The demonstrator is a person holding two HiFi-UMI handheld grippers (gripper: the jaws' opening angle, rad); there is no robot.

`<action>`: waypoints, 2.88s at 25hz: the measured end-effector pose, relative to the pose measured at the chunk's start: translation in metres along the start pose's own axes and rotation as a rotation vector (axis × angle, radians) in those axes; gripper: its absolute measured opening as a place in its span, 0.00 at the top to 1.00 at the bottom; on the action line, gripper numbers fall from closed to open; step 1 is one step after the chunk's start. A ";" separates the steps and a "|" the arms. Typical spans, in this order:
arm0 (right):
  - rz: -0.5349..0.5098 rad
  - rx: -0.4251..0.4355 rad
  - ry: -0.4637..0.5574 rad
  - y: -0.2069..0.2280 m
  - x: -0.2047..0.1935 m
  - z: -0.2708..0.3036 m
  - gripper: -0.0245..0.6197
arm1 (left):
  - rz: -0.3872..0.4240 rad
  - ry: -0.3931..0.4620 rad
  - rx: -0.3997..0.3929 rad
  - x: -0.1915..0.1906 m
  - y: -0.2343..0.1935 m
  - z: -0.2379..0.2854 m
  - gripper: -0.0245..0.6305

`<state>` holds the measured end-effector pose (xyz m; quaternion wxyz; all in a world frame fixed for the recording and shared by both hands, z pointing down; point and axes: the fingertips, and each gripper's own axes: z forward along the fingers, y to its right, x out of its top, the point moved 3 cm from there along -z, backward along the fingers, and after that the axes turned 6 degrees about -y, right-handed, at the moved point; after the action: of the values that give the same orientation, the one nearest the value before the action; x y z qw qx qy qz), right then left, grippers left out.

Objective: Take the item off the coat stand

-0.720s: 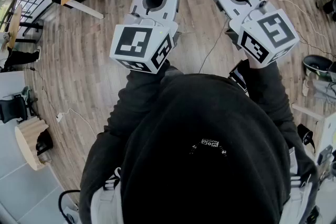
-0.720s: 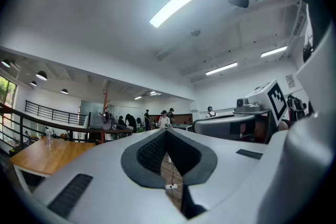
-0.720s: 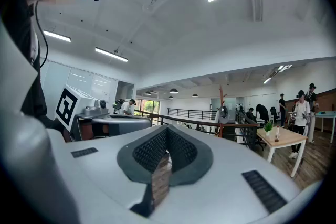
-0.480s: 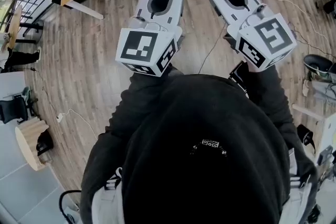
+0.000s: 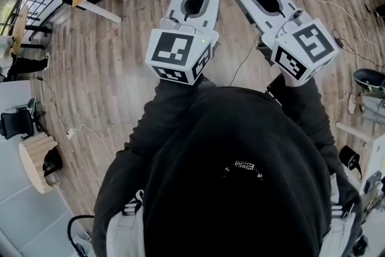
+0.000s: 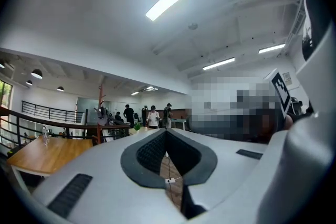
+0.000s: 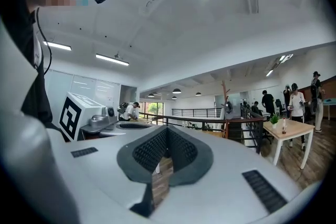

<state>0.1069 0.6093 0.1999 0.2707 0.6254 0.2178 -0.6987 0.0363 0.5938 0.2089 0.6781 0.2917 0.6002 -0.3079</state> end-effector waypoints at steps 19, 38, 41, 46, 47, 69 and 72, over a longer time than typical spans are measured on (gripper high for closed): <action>-0.003 -0.080 -0.011 0.027 0.004 0.031 0.94 | -0.049 0.033 -0.101 -0.003 -0.038 0.030 0.96; 0.036 -0.071 -0.124 0.099 0.025 0.200 0.94 | -0.104 -0.037 -0.183 -0.021 -0.213 0.102 0.96; 0.045 -0.071 -0.126 0.103 0.029 0.227 0.94 | -0.109 -0.034 -0.191 -0.023 -0.239 0.105 0.96; 0.044 -0.073 -0.142 0.104 0.032 0.262 0.94 | -0.123 -0.034 -0.207 -0.030 -0.274 0.103 0.96; 0.042 -0.073 -0.146 0.103 0.031 0.267 0.94 | -0.127 -0.032 -0.210 -0.031 -0.280 0.103 0.96; 0.070 -0.011 -0.077 0.158 0.043 0.325 0.94 | -0.103 -0.066 -0.139 -0.036 -0.337 0.136 0.96; 0.079 0.009 -0.063 0.178 0.047 0.340 0.94 | -0.100 -0.083 -0.123 -0.036 -0.348 0.153 0.96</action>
<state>-0.0377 0.2506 0.2011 0.3019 0.6124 0.1814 -0.7077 -0.1368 0.2561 0.2526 0.7029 0.2060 0.6030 -0.3159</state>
